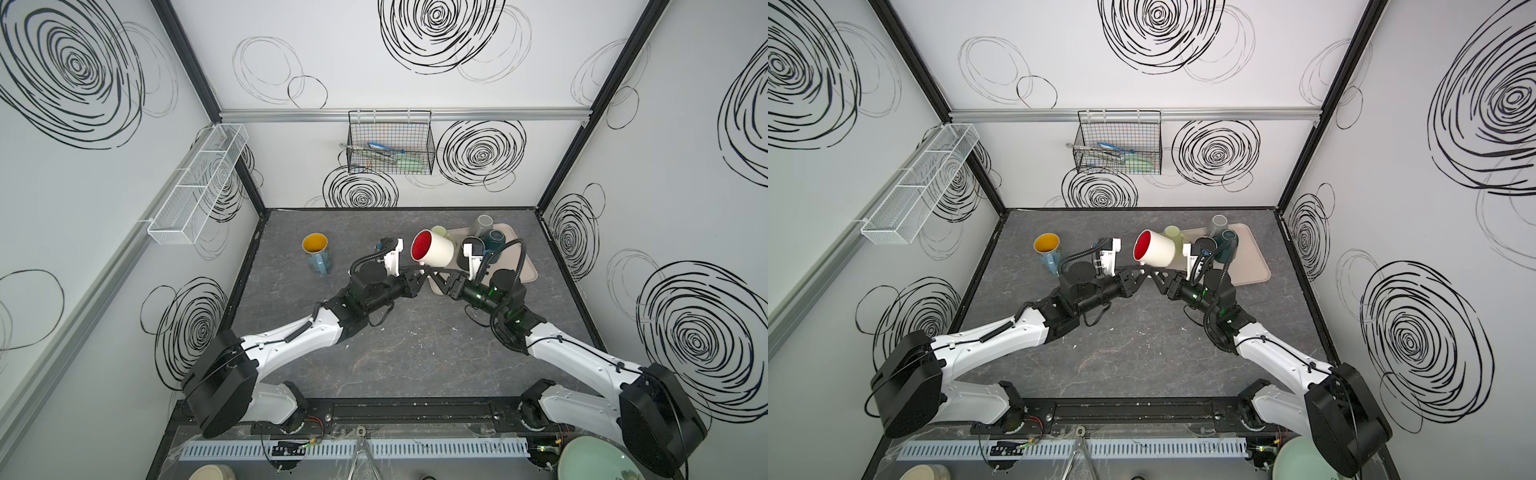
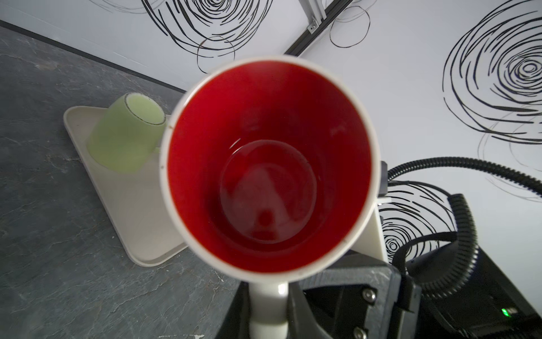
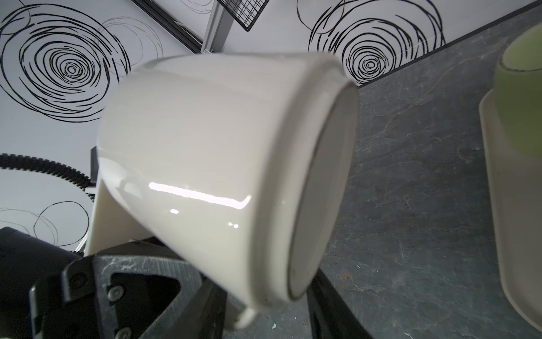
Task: Turn the mug right side up
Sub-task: Place the mug at the top-left of the table.
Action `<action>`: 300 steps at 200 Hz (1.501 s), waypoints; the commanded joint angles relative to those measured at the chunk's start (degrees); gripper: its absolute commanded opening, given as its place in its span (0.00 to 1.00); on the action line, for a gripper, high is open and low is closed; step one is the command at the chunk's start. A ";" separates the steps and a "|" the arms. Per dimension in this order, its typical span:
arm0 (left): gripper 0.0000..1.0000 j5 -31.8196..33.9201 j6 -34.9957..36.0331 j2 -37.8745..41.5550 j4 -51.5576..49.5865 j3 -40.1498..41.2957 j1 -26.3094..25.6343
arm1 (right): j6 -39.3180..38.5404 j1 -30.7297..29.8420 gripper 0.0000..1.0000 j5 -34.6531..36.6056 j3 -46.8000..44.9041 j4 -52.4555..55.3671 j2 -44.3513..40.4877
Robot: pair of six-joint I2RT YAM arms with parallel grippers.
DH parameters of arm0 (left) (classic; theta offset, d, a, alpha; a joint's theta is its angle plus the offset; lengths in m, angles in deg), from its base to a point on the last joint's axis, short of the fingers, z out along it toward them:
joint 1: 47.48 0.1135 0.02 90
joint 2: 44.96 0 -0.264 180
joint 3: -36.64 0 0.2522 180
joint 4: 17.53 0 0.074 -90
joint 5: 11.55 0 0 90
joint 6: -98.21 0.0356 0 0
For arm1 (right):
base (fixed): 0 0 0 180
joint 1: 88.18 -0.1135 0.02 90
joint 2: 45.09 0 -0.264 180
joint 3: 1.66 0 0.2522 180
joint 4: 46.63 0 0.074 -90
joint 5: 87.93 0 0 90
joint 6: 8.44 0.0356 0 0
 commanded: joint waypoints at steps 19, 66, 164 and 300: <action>0.00 0.74 2.86 0.54 1.97 -3.29 -0.72 | -1.06 -1.47 0.50 -4.25 1.40 -2.92 -1.75; 0.00 0.71 3.14 0.22 0.76 -4.49 -0.95 | -1.83 -1.31 0.60 -3.72 1.48 -1.05 -2.75; 0.00 3.30 5.81 0.01 -4.77 -6.85 -0.50 | -2.76 -0.35 0.91 -0.38 0.43 1.25 -7.27; 0.00 4.38 6.50 -0.69 -6.39 -7.47 -0.53 | -2.97 0.89 1.00 0.58 -1.76 1.95 -11.56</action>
